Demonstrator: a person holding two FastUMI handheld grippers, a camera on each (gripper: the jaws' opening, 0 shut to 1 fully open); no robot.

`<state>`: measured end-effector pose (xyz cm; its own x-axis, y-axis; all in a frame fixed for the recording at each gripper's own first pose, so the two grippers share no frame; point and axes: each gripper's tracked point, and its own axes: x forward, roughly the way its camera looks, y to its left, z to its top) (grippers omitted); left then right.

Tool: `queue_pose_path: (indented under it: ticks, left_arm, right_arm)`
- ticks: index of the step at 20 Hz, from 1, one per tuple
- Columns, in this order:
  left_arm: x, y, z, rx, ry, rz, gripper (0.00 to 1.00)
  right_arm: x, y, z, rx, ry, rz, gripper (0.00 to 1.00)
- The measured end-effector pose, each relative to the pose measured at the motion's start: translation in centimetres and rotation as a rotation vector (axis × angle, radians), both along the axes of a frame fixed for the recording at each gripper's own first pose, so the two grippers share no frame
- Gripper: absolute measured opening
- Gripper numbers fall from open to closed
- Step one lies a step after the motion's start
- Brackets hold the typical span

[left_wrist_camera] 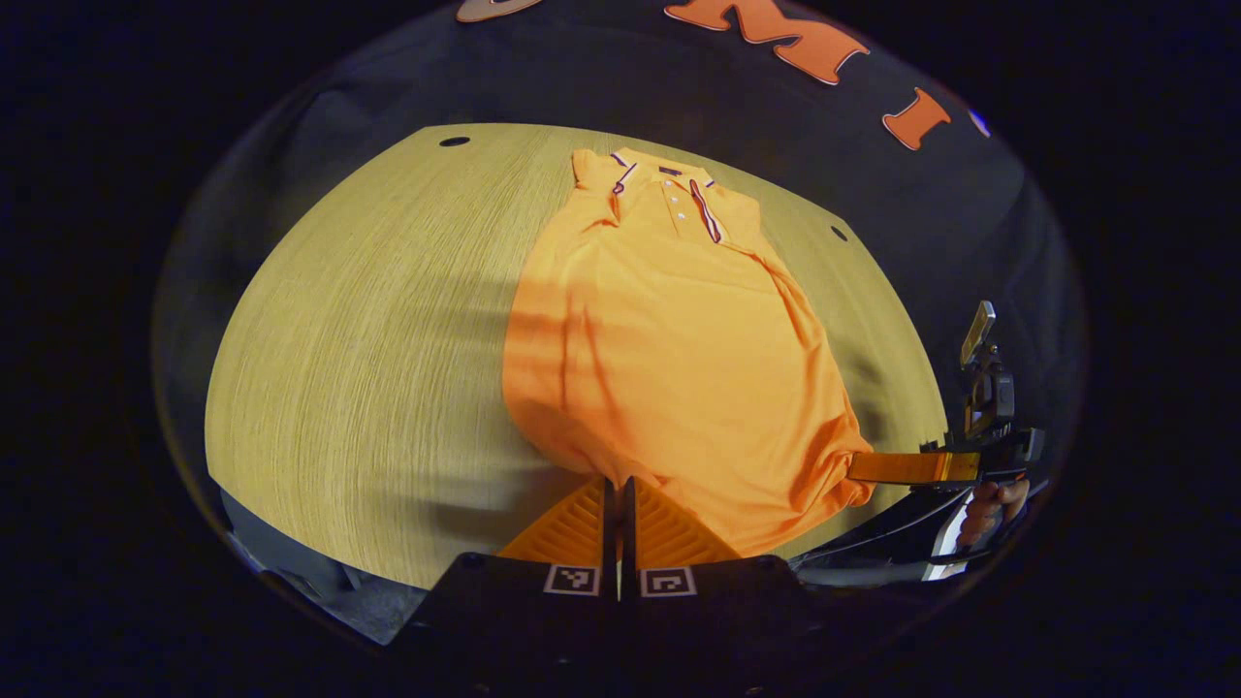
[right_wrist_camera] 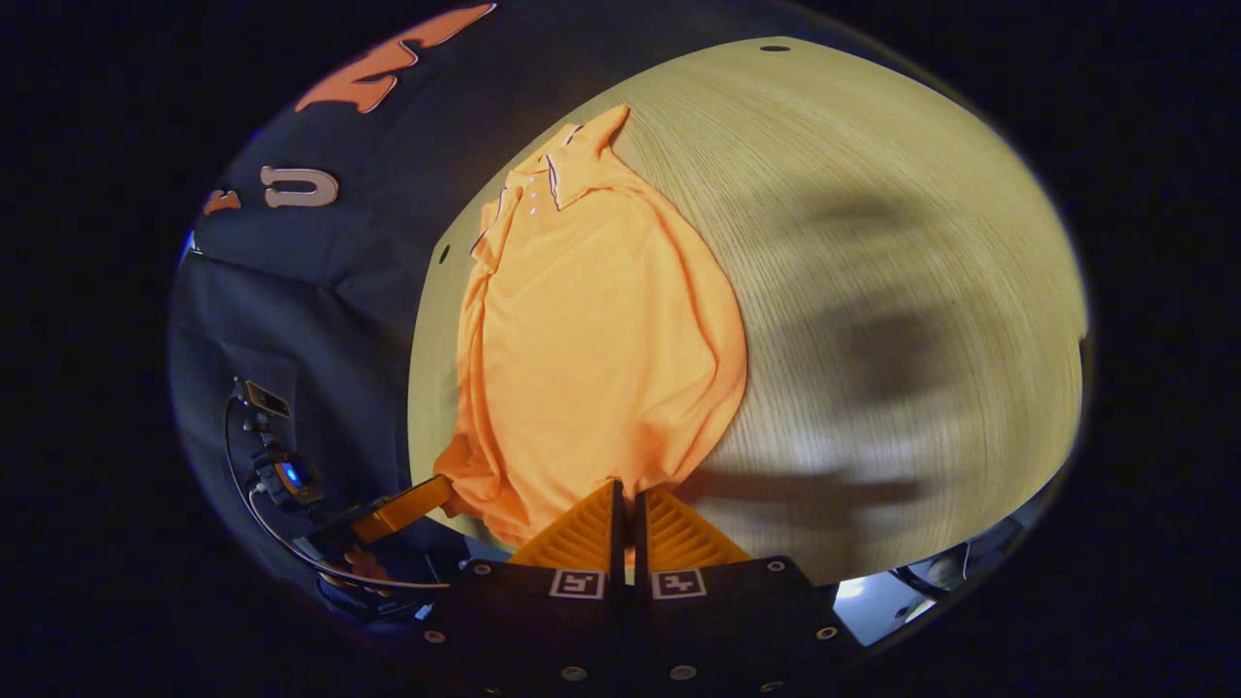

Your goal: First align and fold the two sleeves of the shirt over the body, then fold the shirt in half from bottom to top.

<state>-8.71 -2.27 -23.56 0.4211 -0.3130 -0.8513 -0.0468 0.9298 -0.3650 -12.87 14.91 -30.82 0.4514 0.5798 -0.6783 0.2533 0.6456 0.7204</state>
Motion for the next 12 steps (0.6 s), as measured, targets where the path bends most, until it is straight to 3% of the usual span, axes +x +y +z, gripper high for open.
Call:
queue_pose_path:
  ticks: [6,12]
  left_arm:
    - [3.3,0.4,3.0,-0.046,-0.054,0.025,0.01]
    - [7.6,1.0,6.0,-0.039,-0.132,0.027,0.01]
  right_arm:
    - [2.4,-0.2,3.7,0.148,-0.033,-0.079,0.04]
    - [5.1,-3.0,5.8,0.145,-0.088,-0.12,0.03]
